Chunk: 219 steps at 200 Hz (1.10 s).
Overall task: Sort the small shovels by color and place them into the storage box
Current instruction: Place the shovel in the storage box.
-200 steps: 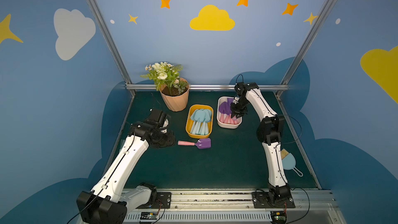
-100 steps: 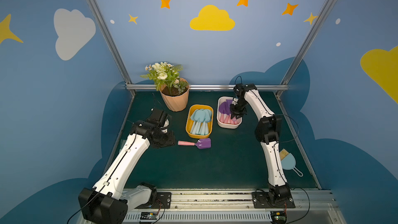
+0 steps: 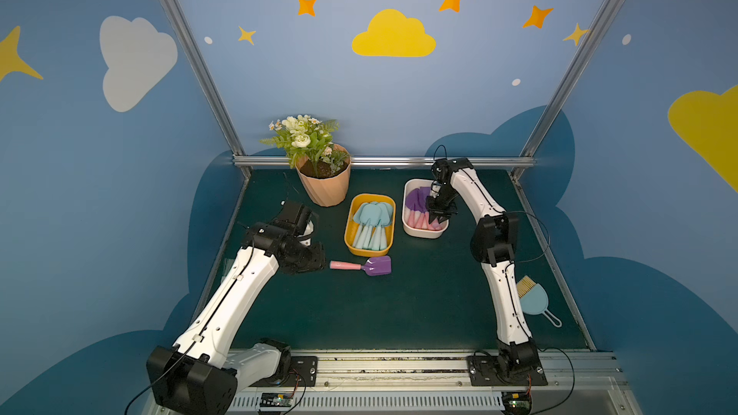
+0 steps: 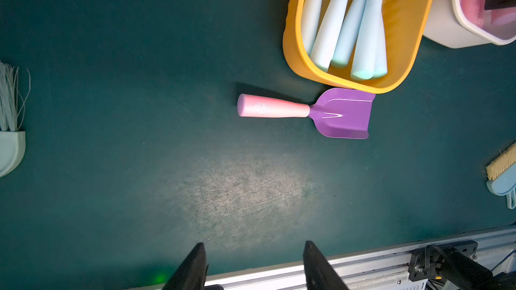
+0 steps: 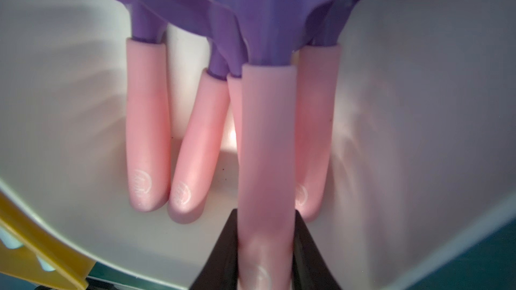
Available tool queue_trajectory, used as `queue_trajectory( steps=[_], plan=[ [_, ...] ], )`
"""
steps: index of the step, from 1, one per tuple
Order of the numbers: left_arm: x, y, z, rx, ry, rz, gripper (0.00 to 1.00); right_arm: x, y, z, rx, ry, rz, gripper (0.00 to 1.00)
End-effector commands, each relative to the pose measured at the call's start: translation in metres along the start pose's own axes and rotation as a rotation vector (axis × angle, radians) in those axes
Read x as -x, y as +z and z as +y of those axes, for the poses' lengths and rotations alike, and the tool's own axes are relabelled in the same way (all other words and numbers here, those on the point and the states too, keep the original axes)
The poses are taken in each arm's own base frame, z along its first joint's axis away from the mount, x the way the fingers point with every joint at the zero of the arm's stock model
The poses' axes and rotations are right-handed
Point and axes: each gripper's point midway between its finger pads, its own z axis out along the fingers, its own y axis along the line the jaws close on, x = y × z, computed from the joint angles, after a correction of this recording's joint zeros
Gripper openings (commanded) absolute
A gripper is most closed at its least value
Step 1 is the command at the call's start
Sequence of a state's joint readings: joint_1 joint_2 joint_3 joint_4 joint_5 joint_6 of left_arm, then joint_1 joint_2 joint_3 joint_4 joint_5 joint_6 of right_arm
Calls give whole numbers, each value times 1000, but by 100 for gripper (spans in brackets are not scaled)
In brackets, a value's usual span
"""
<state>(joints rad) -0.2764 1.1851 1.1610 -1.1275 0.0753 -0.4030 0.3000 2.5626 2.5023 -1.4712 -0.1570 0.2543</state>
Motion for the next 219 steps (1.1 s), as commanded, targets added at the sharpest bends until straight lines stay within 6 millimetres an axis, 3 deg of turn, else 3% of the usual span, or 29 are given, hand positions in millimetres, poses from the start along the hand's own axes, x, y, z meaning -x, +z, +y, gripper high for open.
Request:
queue_trajectory(
  steps=[1,57,104,138,167,192,219],
  plan=[
    [-3,0,3,11,10,15,47,0,8,-7,-21,29,23,23],
    [-3,1,3,12,9,15,48,-6,13,-11,-37,49,57,34],
    [-3,1,3,11,8,15,48,-5,-4,-11,-43,41,20,40],
    [-3,2,4,12,8,16,48,-7,-41,-7,-40,37,-60,41],
    [-1,4,3,11,12,17,48,-12,-89,-5,-45,38,-168,43],
    [4,5,1,11,18,14,48,-24,-133,-6,-50,59,-265,45],
    [12,9,-2,17,59,27,48,-47,-166,-5,-33,68,-321,46]
  ],
)
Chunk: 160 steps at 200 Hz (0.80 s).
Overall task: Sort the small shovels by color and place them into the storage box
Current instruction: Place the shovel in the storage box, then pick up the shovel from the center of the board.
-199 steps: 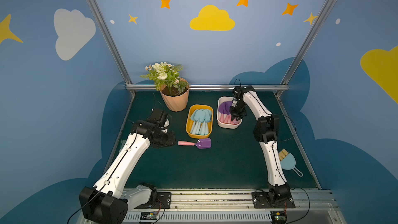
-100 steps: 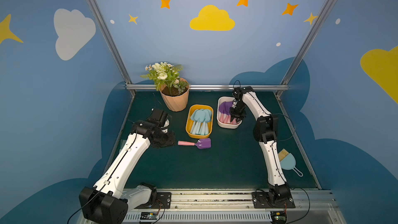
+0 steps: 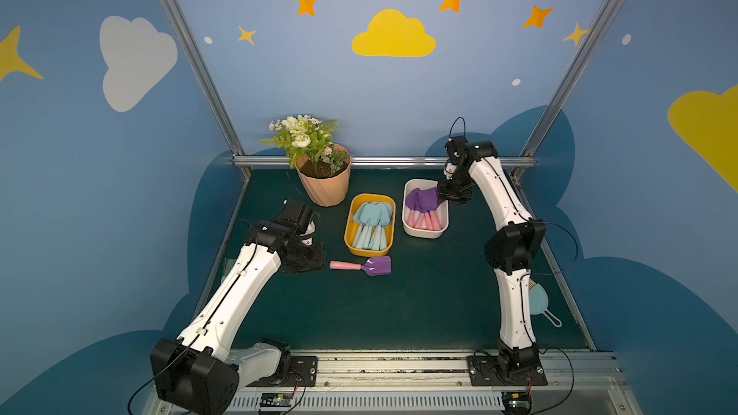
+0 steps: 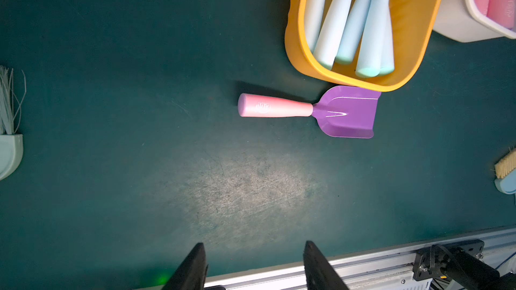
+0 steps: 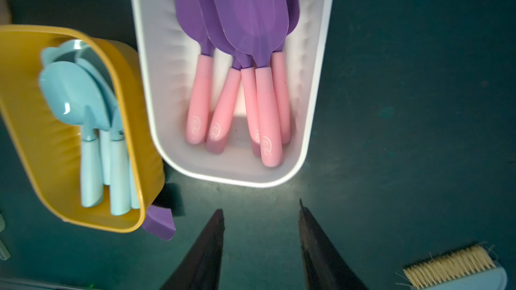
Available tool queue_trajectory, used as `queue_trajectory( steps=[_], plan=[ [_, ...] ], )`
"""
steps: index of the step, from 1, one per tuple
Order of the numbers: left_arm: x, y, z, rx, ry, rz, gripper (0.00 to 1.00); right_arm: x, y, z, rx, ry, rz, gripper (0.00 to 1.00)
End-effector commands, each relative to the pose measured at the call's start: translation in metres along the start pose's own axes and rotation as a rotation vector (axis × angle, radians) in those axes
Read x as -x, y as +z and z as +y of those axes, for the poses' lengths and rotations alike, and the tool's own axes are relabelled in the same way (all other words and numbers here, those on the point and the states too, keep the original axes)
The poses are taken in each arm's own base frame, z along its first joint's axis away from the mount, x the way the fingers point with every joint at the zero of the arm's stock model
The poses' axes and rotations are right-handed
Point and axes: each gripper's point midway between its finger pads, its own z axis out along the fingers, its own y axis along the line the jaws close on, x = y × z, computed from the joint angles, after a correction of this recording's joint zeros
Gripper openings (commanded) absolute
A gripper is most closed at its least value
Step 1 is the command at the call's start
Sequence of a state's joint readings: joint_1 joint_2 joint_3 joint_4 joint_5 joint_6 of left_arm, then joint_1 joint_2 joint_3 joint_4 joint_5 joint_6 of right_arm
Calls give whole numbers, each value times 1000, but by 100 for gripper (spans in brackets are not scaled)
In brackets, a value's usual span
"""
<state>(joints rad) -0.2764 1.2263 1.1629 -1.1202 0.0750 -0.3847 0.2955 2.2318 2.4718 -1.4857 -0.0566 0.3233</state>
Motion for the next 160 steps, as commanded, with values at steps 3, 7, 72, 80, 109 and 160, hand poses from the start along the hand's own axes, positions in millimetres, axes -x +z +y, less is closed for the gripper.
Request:
queue_trajectory(
  steps=[3,7,72,80,109,160],
  plan=[
    [11,0,-3,6,54,0,48,-19,-35,-9,-22,35,-23,46],
    [12,0,-3,6,68,4,47,-22,-39,-10,-20,36,-25,46],
    [38,11,-41,51,487,55,48,-91,-70,-22,21,56,-65,46],
    [38,15,-49,62,567,69,48,-99,-73,-26,20,61,-71,46],
    [33,31,-64,135,885,139,48,-124,-74,-34,16,61,-63,46],
    [8,58,-47,153,1152,277,53,-147,-81,-64,-92,75,-100,46]
  ],
)
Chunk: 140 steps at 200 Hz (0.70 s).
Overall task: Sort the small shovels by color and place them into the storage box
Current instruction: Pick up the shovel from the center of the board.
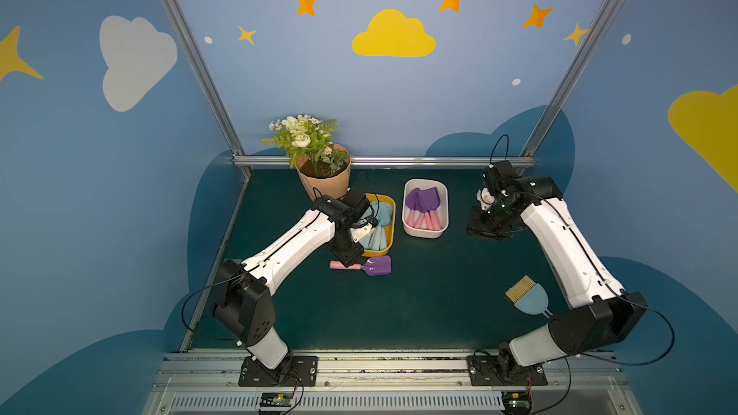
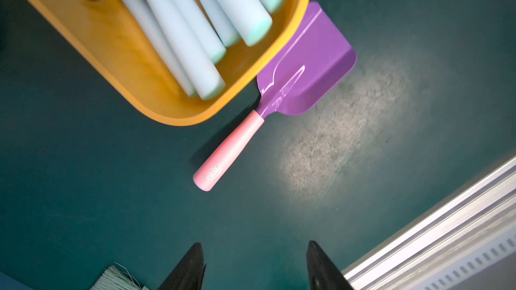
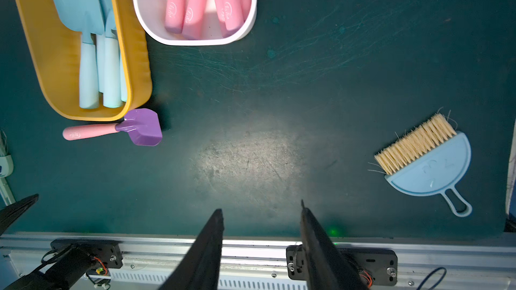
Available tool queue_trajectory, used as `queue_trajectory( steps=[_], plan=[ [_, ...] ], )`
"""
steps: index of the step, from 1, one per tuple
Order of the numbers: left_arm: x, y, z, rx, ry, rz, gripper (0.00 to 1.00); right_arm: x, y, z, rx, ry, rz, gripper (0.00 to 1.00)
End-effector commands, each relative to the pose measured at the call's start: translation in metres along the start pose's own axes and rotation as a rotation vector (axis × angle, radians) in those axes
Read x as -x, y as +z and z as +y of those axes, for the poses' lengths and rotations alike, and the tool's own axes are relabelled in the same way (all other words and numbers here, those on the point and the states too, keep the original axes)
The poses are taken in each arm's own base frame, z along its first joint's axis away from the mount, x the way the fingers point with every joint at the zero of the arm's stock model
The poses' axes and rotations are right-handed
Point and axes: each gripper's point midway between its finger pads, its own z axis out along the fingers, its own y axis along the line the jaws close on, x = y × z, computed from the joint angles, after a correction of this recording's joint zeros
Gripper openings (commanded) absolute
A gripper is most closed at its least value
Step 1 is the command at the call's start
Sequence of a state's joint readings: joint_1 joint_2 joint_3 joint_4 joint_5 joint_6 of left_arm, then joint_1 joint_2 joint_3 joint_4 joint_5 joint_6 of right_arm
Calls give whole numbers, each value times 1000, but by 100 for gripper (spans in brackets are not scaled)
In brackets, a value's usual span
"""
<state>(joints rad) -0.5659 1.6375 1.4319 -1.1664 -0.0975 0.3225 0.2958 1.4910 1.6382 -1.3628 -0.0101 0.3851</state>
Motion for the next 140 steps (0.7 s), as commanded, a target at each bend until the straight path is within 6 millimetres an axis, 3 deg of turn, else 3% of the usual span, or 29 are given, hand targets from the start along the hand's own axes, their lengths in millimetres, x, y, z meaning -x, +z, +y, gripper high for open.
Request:
queue_trajectory(
  steps=[1,39,93,140],
  plan=[
    [-20,8,1,17,183,67,53,-1,-7,-15,-60,17,-59,46],
    [-28,35,6,38,297,77,56,-6,-7,-22,-78,4,-83,46],
    [-25,73,33,53,269,81,54,-10,-1,-31,-121,-23,-72,46],
    [-18,90,39,57,282,60,56,-7,-4,-37,-138,-44,-85,47]
  ],
)
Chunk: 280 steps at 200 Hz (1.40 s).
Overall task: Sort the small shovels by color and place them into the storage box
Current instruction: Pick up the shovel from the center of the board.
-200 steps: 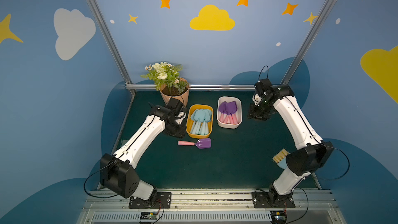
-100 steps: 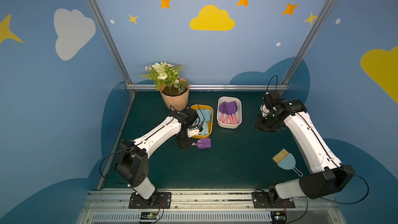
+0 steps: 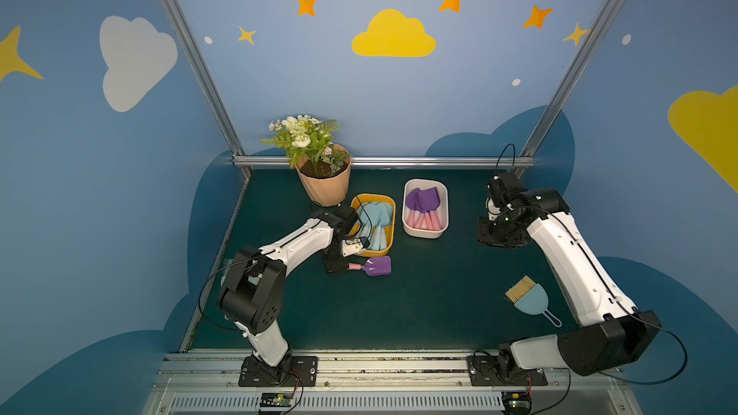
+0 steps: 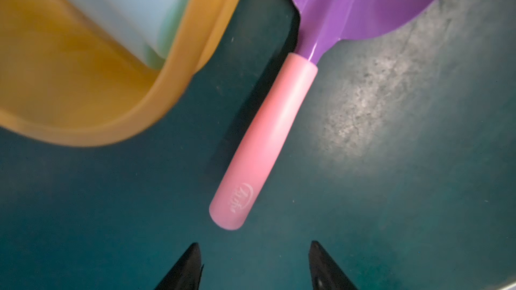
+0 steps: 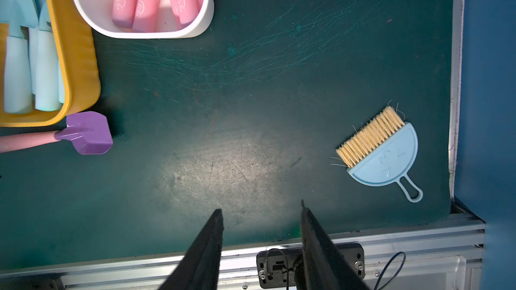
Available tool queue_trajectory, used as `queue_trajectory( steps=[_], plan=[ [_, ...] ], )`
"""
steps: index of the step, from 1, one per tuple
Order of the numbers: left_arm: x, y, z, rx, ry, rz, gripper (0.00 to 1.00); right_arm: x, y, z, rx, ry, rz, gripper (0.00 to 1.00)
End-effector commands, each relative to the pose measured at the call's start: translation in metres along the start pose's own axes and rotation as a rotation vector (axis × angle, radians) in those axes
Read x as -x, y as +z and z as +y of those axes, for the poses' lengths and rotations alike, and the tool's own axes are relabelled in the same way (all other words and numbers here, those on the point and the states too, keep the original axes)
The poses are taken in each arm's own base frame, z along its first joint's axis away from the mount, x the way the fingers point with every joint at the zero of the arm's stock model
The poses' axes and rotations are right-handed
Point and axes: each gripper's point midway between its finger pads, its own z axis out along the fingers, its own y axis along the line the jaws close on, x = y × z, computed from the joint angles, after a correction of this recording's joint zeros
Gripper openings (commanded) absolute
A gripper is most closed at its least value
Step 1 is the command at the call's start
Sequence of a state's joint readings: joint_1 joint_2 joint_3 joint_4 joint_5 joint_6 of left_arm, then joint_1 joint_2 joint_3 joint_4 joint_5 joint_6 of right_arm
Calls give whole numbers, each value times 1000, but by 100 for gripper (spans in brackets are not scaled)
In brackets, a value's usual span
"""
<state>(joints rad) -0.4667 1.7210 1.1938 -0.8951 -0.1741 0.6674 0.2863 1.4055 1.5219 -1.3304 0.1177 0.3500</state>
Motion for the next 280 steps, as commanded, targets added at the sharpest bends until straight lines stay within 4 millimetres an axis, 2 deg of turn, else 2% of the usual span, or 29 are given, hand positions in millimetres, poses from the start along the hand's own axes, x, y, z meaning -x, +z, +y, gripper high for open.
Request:
queue_trajectory(
  steps=[1,75,131,222,280],
  plan=[
    [7,7,5,15,31,-27,56,4,-7,-7,-16,-16,-39,47],
    [6,26,12,-3,27,7,57,6,-8,-8,-11,-8,-45,47],
    [8,34,6,-35,18,10,54,5,-9,-12,-20,-9,-49,47],
    [-2,26,-25,-91,21,35,41,0,-10,-13,-9,8,-48,47],
    [-18,26,-39,-111,7,103,40,-4,-12,-15,-6,7,-57,47]
  ],
)
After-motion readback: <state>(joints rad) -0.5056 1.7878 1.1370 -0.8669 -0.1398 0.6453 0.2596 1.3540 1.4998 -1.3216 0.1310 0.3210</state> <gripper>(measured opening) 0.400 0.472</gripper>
